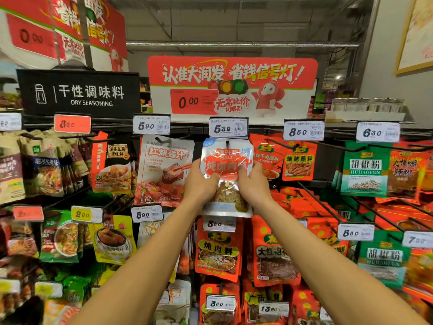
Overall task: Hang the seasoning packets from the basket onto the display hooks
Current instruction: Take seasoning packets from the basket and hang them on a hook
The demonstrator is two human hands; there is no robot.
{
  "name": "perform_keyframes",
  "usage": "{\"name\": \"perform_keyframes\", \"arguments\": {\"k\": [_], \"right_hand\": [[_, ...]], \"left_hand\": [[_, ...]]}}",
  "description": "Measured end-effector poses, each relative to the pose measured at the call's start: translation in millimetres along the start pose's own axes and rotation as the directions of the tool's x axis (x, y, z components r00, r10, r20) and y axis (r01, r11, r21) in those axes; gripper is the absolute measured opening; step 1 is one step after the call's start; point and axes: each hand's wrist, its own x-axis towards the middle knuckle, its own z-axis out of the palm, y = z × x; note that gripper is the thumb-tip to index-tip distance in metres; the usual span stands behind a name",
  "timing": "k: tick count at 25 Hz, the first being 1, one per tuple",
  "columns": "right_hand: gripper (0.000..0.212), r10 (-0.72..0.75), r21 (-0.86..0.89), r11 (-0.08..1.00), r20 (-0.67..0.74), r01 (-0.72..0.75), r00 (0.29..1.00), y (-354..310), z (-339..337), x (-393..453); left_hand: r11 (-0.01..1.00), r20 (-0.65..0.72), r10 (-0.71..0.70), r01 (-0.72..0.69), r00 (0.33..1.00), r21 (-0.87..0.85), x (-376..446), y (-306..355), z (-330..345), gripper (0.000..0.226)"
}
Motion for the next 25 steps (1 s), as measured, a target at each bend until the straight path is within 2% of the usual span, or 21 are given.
{"name": "perform_keyframes", "arguments": {"k": [3,6,9,11,13,14,15,17,20,23,25], "right_hand": [[0.043,0.123,-0.037,0.992,0.015,-0.123,0.992,10.2,5.0,28.0],[0.041,0.191,-0.038,0.981,0.029,-0.190,0.981,23.1,7.5,41.1],[0.041,0.147,-0.014,0.989,0.005,-0.147,0.989,31.8,-2.8,33.5],[0.040,0.091,-0.005,0.996,-0.065,-0.091,0.994,33.9,-20.6,23.2],[0.026,0.083,0.141,0.987,-0.082,-0.071,0.993,32.2,-46.2,7.7],[0.018,0.090,0.249,0.966,-0.042,-0.077,0.995,31.8,-59.7,-2.8],[0.013,0.085,0.327,0.941,0.010,-0.083,0.996,32.0,-73.7,-15.3],[0.018,0.051,0.386,0.919,0.090,-0.082,0.995,42.9,-102.3,-42.6],[0.024,0.058,0.428,0.893,0.191,-0.136,0.980,86.7,-136.2,-88.5],[0.023,0.161,0.379,0.886,0.292,-0.268,0.943,154.7,-157.7,-133.3],[0.024,0.272,0.311,0.866,0.366,-0.392,0.890,209.0,-166.8,-165.3]], "left_hand": [[0.989,-0.080,-0.081,0.090,0.993,0.121,17.1,3.8,8.3,0.030],[0.961,-0.069,-0.167,0.178,0.984,0.210,23.1,-2.3,11.0,0.022],[0.986,-0.043,-0.117,0.121,0.992,0.113,14.2,-1.9,1.1,0.030],[0.993,-0.098,-0.027,0.038,0.995,0.111,2.2,6.2,-11.5,0.041],[0.996,-0.128,0.025,-0.014,0.991,0.084,-13.1,17.9,-23.5,0.025],[1.000,-0.090,0.018,-0.016,0.996,0.020,-22.3,22.8,-28.3,0.012],[0.999,-0.026,0.000,-0.002,1.000,-0.046,-34.2,28.2,-30.8,0.012],[0.984,0.088,-0.068,0.081,0.994,-0.160,-63.6,31.4,-27.8,0.016],[0.952,0.137,-0.175,0.203,0.975,-0.230,-121.8,13.8,-4.9,0.021],[0.903,0.127,-0.350,0.370,0.928,-0.217,-184.2,-25.9,30.7,0.021],[0.839,0.126,-0.491,0.506,0.862,-0.199,-230.2,-59.0,60.9,0.021]]}}
